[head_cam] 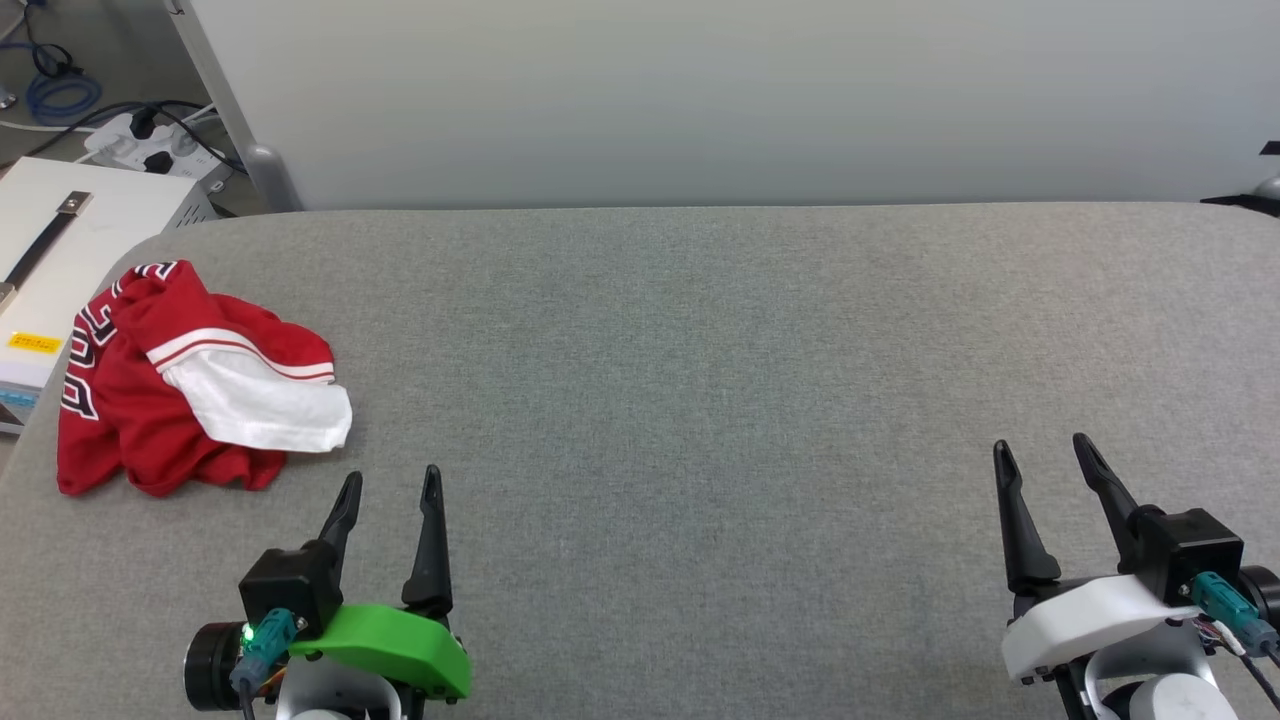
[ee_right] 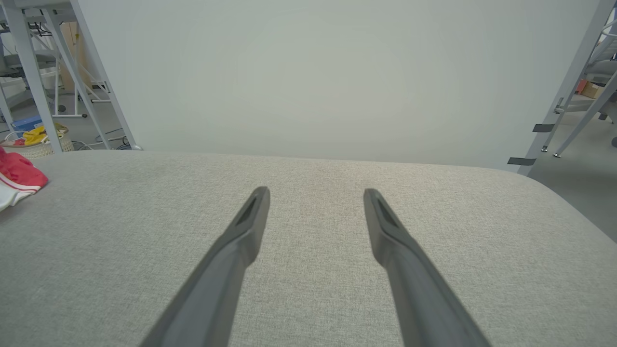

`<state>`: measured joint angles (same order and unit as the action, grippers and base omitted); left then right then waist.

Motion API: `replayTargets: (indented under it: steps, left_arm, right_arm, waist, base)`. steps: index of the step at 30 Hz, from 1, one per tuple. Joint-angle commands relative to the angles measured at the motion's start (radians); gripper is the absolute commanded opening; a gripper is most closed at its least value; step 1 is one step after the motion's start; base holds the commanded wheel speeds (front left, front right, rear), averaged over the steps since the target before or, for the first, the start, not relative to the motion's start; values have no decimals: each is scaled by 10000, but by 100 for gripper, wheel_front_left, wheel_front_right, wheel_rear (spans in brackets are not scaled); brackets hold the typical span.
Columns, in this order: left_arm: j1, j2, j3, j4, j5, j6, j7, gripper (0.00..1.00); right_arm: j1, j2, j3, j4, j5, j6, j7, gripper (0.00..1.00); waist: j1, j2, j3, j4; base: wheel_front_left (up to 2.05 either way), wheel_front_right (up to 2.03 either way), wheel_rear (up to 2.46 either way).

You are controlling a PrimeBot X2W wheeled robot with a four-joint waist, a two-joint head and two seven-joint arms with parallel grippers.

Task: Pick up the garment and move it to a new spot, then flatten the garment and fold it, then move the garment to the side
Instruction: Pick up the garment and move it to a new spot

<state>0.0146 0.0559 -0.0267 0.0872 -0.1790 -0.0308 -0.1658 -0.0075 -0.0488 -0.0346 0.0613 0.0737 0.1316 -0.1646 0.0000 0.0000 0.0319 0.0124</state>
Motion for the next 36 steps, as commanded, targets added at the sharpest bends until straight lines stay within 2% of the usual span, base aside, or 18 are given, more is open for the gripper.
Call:
replayTargets:
  steps: [1, 7, 14, 36]
  left_arm:
    - [-184, -38, -10, 41, -160, -46, -96, 100]
    - [-211, -41, -59, 157, -316, -54, -219, 100]
    - [-243, -44, -56, 255, -448, -33, -366, 100]
    - [-258, -54, -99, 455, -907, -45, -820, 100]
  right_arm:
    - [-93, -11, -49, 59, 14, -6, -119, 100]
    - [-57, -12, -36, 119, 20, -7, -240, 100]
    - [-27, -12, 103, 189, 42, -7, -386, 100]
    - [-21, -14, 699, 426, 18, -9, -834, 100]
  waist:
    - [0, 0, 4, 8]
    - [0, 0, -29, 136]
    - [0, 0, -54, 614]
    - [0, 0, 38, 3145]
  base:
    - [0, 0, 0]
    - [0, 0, 0]
    - [0, 0, 0]
    - [0, 0, 0]
